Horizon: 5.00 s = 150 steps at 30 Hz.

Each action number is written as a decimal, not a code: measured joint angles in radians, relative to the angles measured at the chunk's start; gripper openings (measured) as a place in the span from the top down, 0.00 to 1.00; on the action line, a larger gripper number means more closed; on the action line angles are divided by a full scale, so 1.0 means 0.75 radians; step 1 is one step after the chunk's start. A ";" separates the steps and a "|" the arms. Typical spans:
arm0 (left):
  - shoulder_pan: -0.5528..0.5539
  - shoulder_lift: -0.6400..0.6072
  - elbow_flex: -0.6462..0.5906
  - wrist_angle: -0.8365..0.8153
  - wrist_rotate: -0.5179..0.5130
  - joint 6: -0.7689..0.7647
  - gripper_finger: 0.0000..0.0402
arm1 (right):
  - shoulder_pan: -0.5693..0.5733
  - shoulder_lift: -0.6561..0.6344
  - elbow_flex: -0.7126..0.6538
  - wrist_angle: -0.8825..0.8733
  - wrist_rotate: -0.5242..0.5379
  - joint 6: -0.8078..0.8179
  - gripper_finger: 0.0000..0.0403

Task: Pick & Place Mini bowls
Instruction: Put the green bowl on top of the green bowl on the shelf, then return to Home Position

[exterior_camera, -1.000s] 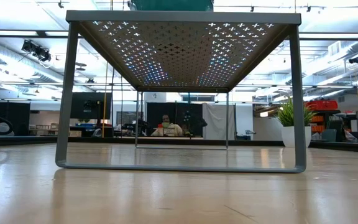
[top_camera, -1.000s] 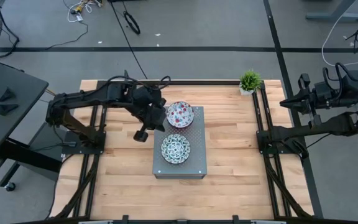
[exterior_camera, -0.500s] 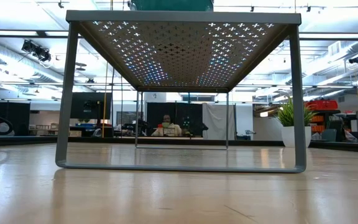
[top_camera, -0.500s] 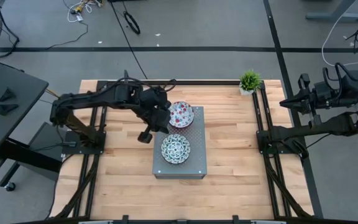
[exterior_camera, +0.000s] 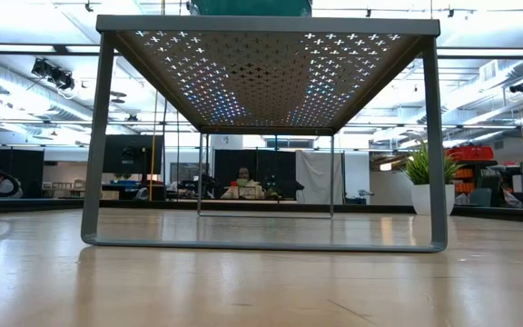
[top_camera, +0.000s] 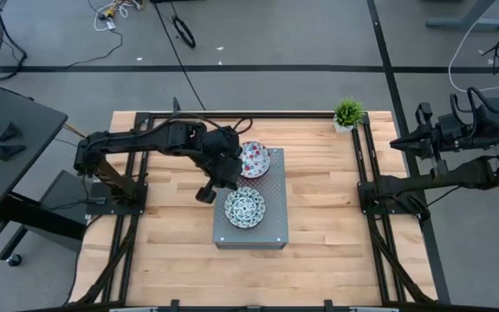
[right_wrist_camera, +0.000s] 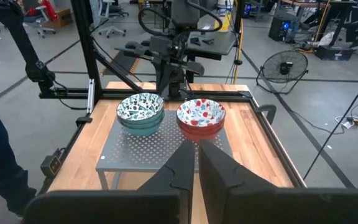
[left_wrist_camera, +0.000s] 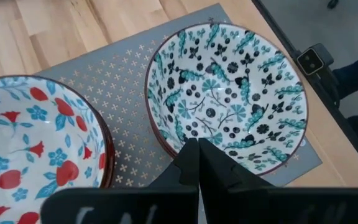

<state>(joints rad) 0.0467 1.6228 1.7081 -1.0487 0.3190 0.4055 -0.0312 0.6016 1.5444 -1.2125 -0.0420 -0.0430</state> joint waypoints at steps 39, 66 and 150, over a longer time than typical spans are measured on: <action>-0.015 0.029 -0.001 -0.031 -0.067 0.027 1.00 | 0.000 0.000 0.000 0.000 0.000 0.000 0.93; -0.039 -0.353 -0.185 -0.021 -0.186 -0.342 1.00 | 0.000 0.000 0.000 0.000 0.000 0.000 0.93; -0.135 -1.926 -2.173 1.634 -0.423 -0.689 1.00 | 0.000 0.000 0.000 0.000 0.000 0.000 0.93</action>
<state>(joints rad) -0.0547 0.1781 0.0781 0.1767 0.0018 -0.1111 -0.0313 0.6014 1.5444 -1.2125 -0.0418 -0.0433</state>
